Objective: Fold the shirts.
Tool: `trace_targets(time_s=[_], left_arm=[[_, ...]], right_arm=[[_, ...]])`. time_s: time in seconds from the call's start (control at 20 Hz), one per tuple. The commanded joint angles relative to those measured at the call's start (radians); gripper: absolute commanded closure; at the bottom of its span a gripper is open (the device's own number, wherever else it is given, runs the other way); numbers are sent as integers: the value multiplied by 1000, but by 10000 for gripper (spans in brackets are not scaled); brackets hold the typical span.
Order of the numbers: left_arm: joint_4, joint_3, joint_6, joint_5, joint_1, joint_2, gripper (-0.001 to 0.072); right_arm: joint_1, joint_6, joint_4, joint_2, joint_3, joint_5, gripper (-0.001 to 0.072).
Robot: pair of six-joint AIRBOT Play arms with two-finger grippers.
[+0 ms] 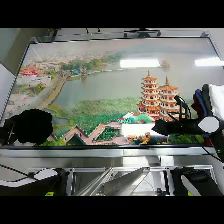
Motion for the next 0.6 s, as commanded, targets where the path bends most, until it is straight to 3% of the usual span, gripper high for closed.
trace_targets(time_s=[0.0,0.05,0.1,0.15,0.25,0.4,0.55], left_arm=[[8,35,7,21,5,-125,49],[4,48,7,19,4,-154,58],[2,62,7,19,-5,-182,137],[1,73,7,16,-18,-202,274],[-8,94,12,0,-51,-222,709],[-32,155,10,-56,-118,-221,708],[-248,230,29,-156,-208,-203,699]], right_arm=[[1,0,5,-21,0,-2,688],[1,0,11,-21,0,-3,689],[1,0,18,-20,0,-2,689],[1,0,24,-20,0,-2,689],[1,0,46,-20,0,-3,689],[1,0,61,-20,0,-2,689],[1,-55,65,-20,0,-2,690]])
